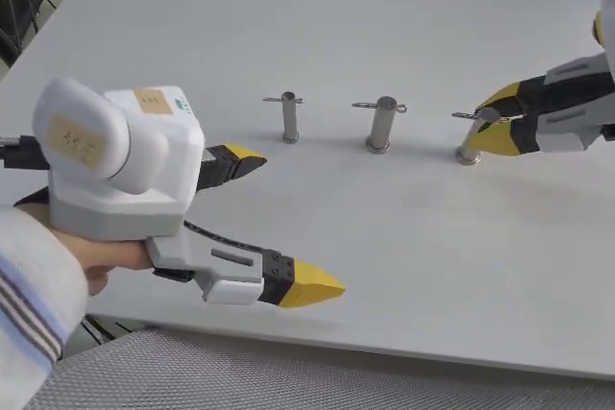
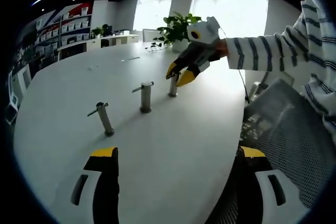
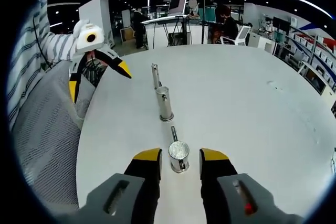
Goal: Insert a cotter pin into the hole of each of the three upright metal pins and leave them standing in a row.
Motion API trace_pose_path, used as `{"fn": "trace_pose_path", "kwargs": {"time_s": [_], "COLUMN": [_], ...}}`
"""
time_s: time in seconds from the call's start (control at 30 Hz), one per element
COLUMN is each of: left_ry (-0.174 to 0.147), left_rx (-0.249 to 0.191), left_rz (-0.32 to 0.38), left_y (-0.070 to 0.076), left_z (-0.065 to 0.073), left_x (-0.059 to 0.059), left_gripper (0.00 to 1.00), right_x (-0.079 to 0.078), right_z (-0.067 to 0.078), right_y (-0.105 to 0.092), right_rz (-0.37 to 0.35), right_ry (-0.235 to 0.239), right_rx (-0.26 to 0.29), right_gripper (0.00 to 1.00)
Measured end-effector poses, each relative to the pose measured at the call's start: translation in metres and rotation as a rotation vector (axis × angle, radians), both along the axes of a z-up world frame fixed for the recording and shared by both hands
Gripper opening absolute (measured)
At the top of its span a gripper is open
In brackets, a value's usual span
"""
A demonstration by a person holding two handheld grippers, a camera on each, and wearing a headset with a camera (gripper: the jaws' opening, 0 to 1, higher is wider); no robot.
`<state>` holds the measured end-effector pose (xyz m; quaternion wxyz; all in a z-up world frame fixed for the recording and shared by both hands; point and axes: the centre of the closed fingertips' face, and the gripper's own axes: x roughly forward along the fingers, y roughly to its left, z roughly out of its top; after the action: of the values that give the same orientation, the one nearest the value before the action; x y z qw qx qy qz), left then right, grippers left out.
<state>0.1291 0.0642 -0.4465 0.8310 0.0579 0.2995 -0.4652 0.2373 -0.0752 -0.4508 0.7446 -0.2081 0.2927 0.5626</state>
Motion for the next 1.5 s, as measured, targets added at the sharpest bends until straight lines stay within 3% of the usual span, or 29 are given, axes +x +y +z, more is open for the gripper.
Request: {"fn": "trace_pose_path", "kwargs": {"time_s": [0.03, 0.07, 0.1, 0.17, 0.23, 0.3, 0.37, 0.5, 0.6, 0.67, 0.7, 0.87, 0.97, 1.03, 1.07, 1.13, 1.33, 1.5], "left_ry": [0.009, 0.034, 0.037, 0.032, 0.019, 0.005, 0.017, 0.005, -0.011, -0.045, -0.042, -0.039, -0.061, -0.075, -0.125, -0.11, -0.095, -0.078], "left_rx": [-0.006, -0.034, -0.062, -0.077, -0.075, -0.081, -0.095, -0.115, -0.114, -0.11, -0.114, -0.146, -0.166, -0.157, -0.16, -0.18, -0.149, -0.177], "left_rz": [0.006, 0.025, 0.041, 0.056, 0.067, 0.07, 0.081, 0.107, 0.116, 0.129, 0.137, 0.169, 0.211, 0.22, 0.223, 0.237, 0.271, 0.292], "left_y": [0.001, 0.001, 0.0, 0.004, 0.007, 0.008, 0.009, 0.012, 0.015, 0.019, 0.02, 0.029, 0.039, 0.044, 0.047, 0.051, 0.057, 0.051], "left_z": [0.001, 0.004, 0.008, 0.013, 0.017, 0.021, 0.024, 0.03, 0.034, 0.039, 0.039, 0.047, 0.058, 0.062, 0.068, 0.073, 0.074, 0.078], "left_x": [0.0, 0.0, 0.002, 0.005, 0.008, 0.009, 0.01, 0.012, 0.013, 0.017, 0.018, 0.023, 0.031, 0.033, 0.037, 0.035, 0.031, 0.026], "left_gripper": [0.92, 0.92, 0.92, 0.92, 0.92, 0.92, 0.9, 0.9, 0.91, 0.91, 0.91, 0.91, 0.91, 0.92, 0.92, 0.91, 0.92, 0.94], "right_x": [-0.001, -0.001, -0.002, -0.005, -0.01, -0.011, -0.018, -0.032, -0.046, -0.049, -0.049, -0.057, -0.061, -0.063, -0.063, -0.065, -0.066, -0.064], "right_z": [0.001, 0.005, 0.01, 0.019, 0.029, 0.042, 0.05, 0.061, 0.064, 0.059, 0.06, 0.068, 0.07, 0.078, 0.085, 0.092, 0.096, 0.095], "right_y": [0.0, 0.001, 0.002, 0.003, 0.008, 0.011, 0.012, 0.012, 0.012, 0.006, 0.006, 0.009, 0.011, 0.012, 0.012, 0.009, -0.01, -0.025], "right_rz": [-0.003, -0.021, -0.041, -0.059, -0.103, -0.162, -0.184, -0.243, -0.263, -0.34, -0.362, -0.398, -0.399, -0.433, -0.465, -0.49, -0.509, -0.521], "right_ry": [-0.001, -0.003, -0.007, -0.017, 0.027, 0.02, 0.023, 0.019, 0.025, 0.058, 0.055, 0.054, 0.047, 0.091, 0.112, 0.138, 0.116, 0.117], "right_rx": [0.004, 0.015, 0.027, 0.049, 0.119, 0.189, 0.23, 0.287, 0.294, 0.266, 0.271, 0.302, 0.286, 0.349, 0.407, 0.457, 0.426, 0.38], "right_gripper": [0.27, 0.31, 0.34, 0.42, 0.5, 0.62, 0.72, 0.74, 0.78, 0.84, 0.84, 0.88, 0.9, 0.93, 0.94, 0.94, 0.94, 0.97]}}
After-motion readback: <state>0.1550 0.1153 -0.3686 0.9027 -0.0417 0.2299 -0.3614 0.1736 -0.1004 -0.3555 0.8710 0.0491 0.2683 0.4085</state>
